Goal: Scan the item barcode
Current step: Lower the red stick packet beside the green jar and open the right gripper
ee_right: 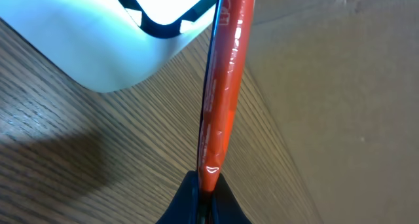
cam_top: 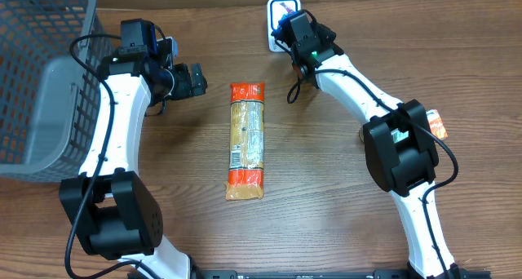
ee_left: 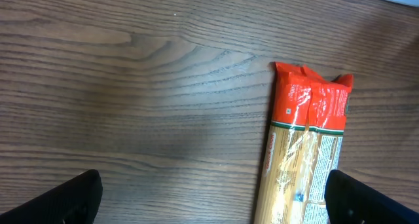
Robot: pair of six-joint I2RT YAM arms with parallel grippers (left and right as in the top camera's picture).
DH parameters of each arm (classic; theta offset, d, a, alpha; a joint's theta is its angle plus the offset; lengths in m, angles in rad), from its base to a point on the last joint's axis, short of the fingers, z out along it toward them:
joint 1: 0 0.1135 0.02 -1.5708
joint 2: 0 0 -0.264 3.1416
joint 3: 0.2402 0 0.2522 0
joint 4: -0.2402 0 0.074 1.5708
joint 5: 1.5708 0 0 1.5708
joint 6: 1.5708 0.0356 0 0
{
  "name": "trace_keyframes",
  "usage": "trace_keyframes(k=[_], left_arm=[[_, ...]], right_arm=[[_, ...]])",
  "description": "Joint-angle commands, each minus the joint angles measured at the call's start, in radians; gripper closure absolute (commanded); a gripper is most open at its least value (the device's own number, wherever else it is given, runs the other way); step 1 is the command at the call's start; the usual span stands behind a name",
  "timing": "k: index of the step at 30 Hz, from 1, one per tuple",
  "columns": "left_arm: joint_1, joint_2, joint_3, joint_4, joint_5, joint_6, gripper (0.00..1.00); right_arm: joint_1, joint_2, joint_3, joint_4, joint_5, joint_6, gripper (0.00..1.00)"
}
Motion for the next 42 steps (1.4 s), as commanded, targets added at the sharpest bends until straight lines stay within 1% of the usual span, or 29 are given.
trace_keyframes(k=[1, 4, 9, 13, 18, 22, 24, 26, 29, 32, 37, 42], left_arm=[[-0.002, -0.003, 0.005, 0.002, -0.006, 0.019, 0.0], [-0.002, -0.003, 0.005, 0.002, -0.006, 0.019, 0.0], [-0.002, -0.003, 0.005, 0.002, -0.006, 0.019, 0.0], [-0.002, -0.003, 0.005, 0.002, -0.006, 0.019, 0.0], [-0.002, -0.003, 0.005, 0.002, -0.006, 0.019, 0.0], [-0.002, -0.003, 0.005, 0.002, -0.006, 0.019, 0.0], [-0.002, -0.003, 0.005, 0.002, -0.006, 0.019, 0.0], [-0.002, -0.003, 0.005, 0.002, -0.006, 0.019, 0.0], [-0.002, -0.003, 0.005, 0.002, -0.006, 0.019, 0.0], [-0.002, -0.003, 0.005, 0.002, -0.006, 0.019, 0.0], [-0.002, -0.003, 0.005, 0.002, -0.006, 0.019, 0.0], [-0.002, -0.003, 0.005, 0.002, -0.006, 0.019, 0.0]], right_arm=[[0.013, 0.013, 0.017, 0.004, 0.026, 0.0, 0.96], [0.025, 0.011, 0.019, 0.014, 0.038, 0.023, 0.96], [0.049, -0.038, 0.022, 0.022, 0.072, 0.185, 0.96], [0.053, -0.132, 0.022, -0.028, 0.019, 0.328, 0.97], [0.049, -0.269, 0.022, -0.24, -0.175, 0.538, 0.96], [0.021, -0.353, 0.022, -0.489, -0.341, 0.717, 0.96], [-0.005, -0.367, 0.022, -0.627, -0.432, 0.778, 0.97], [-0.034, -0.366, 0.018, -0.753, -0.525, 0.808, 0.96], [-0.08, -0.356, -0.028, -0.869, -0.65, 0.844, 0.96], [-0.11, -0.354, -0.117, -0.871, -0.735, 0.848, 0.96], [-0.117, -0.354, -0.268, -0.812, -0.741, 0.873, 0.95], [-0.116, -0.354, -0.351, -0.747, -0.71, 0.9, 0.85]])
